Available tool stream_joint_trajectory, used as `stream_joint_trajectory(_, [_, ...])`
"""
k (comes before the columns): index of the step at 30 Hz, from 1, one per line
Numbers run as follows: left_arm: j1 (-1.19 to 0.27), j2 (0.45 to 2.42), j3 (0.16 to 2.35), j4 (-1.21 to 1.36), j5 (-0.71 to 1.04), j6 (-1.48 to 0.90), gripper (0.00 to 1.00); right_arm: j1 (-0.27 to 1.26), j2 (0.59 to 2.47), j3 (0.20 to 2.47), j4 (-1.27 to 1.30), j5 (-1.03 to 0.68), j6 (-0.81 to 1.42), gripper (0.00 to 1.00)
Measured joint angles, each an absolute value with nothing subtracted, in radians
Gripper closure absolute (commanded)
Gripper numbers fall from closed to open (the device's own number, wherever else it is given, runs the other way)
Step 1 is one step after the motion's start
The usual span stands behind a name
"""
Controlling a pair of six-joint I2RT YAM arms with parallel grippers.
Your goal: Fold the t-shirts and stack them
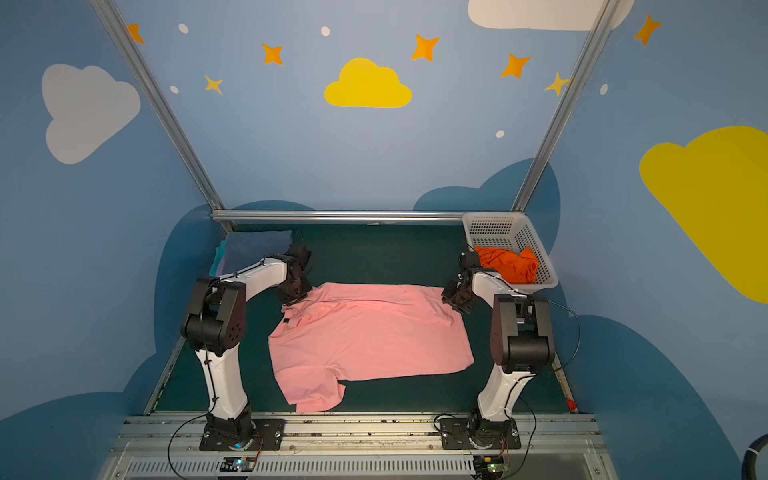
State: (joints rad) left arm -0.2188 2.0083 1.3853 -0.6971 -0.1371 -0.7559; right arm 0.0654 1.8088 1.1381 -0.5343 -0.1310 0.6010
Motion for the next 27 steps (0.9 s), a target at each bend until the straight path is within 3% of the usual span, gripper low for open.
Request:
stream_joint_trajectory(5, [-0.212, 2.008, 1.383, -0.697, -0.145, -0.755, 0.84, 0.068, 1.868, 1.196, -0.539, -0.127, 0.589, 0.67])
stream_joint_trajectory(10, [-0.184, 1.988, 1.352, -0.689, -0.154, -0.755, 0.90, 0.077, 1.913, 1.248, -0.554, -0.121, 0.577, 0.98])
stream_joint_trajectory(11, [-0.176, 1.981, 1.342, -0.688, -0.158, -0.755, 0.92, 0.081, 1.920, 1.258, -0.557, -0.120, 0.573, 1.00])
stream_joint_trajectory(27, [-0.060, 1.906, 1.229, -0.700, -0.219, -0.757, 0.96, 0.240, 1.932, 1.497, -0.646, 0.013, 0.485, 1.00])
